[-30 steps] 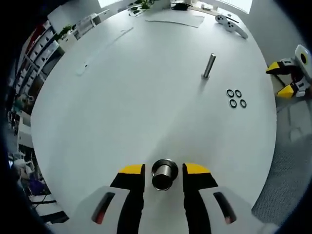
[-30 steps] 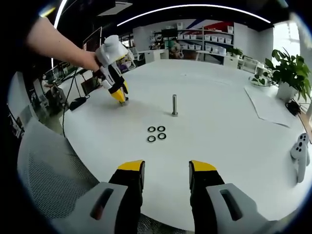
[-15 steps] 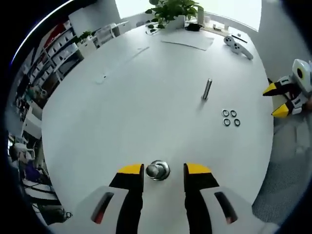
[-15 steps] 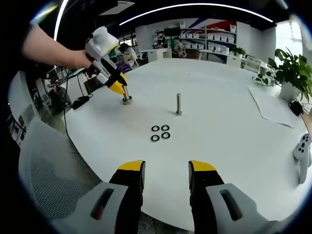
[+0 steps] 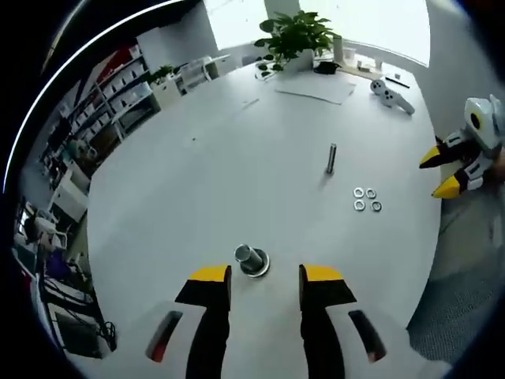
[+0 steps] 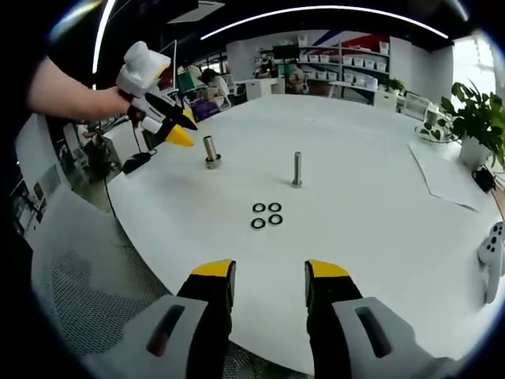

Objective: Place the washer onto the threaded stud by aligning its center hole with the stud, sliding it down to the base, and recovering from edge contact or off-axis alignment until the washer reaches the visible bottom stop.

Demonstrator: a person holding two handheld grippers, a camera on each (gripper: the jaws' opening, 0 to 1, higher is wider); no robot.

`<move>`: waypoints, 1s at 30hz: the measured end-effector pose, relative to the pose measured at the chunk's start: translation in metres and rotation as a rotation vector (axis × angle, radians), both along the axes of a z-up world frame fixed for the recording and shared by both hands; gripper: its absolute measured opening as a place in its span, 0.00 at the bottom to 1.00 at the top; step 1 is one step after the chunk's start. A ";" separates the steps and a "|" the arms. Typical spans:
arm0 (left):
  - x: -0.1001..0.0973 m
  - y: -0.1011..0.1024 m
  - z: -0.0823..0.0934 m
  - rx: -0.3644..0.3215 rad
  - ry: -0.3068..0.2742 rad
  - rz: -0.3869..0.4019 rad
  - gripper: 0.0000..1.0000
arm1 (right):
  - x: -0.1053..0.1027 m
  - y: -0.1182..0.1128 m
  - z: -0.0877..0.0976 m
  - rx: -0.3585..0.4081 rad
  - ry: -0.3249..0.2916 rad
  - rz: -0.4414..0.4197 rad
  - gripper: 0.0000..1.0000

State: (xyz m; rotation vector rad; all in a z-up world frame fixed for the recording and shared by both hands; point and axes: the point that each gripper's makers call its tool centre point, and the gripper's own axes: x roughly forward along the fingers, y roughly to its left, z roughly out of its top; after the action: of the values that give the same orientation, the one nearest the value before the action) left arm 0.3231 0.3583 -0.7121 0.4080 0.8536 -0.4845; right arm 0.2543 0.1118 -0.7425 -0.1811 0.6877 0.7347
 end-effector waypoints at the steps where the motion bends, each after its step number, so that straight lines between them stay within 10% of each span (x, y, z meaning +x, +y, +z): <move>1: -0.003 0.000 0.000 -0.005 -0.002 0.007 0.32 | 0.000 0.000 0.000 0.000 0.001 0.000 0.38; 30: -0.061 0.019 0.019 -0.218 -0.150 0.283 0.32 | -0.003 0.003 -0.005 -0.013 0.018 0.027 0.38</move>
State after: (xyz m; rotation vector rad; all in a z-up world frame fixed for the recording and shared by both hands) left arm 0.2623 0.3776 -0.6932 0.1174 0.6913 -0.2772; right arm 0.2511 0.1147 -0.7472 -0.1964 0.7081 0.7581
